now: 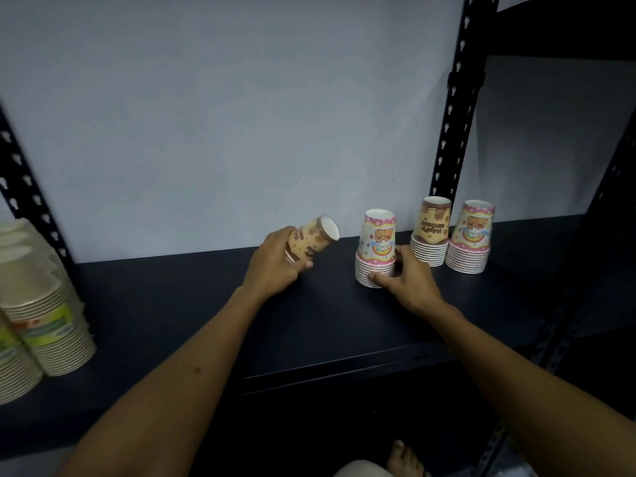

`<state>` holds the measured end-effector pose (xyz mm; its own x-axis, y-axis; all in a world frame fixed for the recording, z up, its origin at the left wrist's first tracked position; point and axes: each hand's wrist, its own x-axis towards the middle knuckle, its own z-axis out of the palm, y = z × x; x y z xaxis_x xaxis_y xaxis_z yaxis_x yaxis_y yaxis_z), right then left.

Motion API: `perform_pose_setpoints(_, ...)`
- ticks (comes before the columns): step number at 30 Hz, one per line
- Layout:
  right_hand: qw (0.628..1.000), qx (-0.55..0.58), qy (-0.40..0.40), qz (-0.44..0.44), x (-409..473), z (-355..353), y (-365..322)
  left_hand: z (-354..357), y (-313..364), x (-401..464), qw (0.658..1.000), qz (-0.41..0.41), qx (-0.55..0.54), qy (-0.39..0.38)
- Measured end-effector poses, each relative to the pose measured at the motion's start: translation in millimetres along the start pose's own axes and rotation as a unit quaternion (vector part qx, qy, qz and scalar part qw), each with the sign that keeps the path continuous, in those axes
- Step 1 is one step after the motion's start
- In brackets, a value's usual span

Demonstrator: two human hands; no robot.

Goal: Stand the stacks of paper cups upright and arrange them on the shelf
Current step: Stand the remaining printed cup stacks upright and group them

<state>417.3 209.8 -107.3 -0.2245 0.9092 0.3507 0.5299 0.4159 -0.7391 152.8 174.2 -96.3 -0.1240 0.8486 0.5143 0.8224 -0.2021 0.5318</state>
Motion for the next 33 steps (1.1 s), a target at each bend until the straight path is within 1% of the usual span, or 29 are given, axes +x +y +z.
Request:
perform_pose_setpoints(2,1.0,-0.002,-0.009,-0.001,0.3,4.3,-6.0,-1.1,1.6,-3.7,0.996,-0.045,-0.072,-0.013)
perform_pose_setpoints(4,1.0,0.005,-0.013,-0.003,0.1,10.6,-13.0,0.8,0.4,-9.0,0.984,-0.097,-0.147,-0.032)
perform_pose_setpoints(6,1.0,0.016,-0.013,-0.001,0.5,18.5,-18.7,3.7,-2.3,-13.8,0.975,-0.128,-0.178,-0.038)
perform_pose_setpoints(10,0.999,0.025,-0.015,0.013,4.8,34.3,-26.5,5.6,-2.8,-16.1,0.972,-0.127,-0.19,-0.047)
perform_pose_setpoints(13,0.999,0.026,-0.016,0.015,11.0,44.6,-29.7,5.9,-5.3,-17.8,0.973,-0.123,-0.196,-0.025)
perform_pose_setpoints(17,1.0,0.014,-0.014,0.019,21.8,55.0,-34.9,7.0,-11.3,-18.4,0.974,-0.11,-0.195,-0.023)
perform_pose_setpoints(21,1.0,0.013,-0.006,0.014,26.5,67.5,-37.9,5.6,-12.7,-17.4,0.976,-0.11,-0.188,-0.004)
perform_pose_setpoints(24,0.999,0.04,0.001,0.011,22.8,70.9,-34.7,6.0,-12.4,-18.6,0.974,-0.135,-0.18,-0.005)
perform_pose_setpoints(28,0.996,0.09,-0.003,0.017,18.9,64.0,-33.5,4.9,-8.3,-19.7,0.975,-0.133,-0.177,-0.006)
perform_pose_setpoints(33,0.995,0.101,-0.017,0.014,18.2,64.2,-31.3,4.5,-10.9,-20.2,0.972,-0.15,-0.179,0.016)
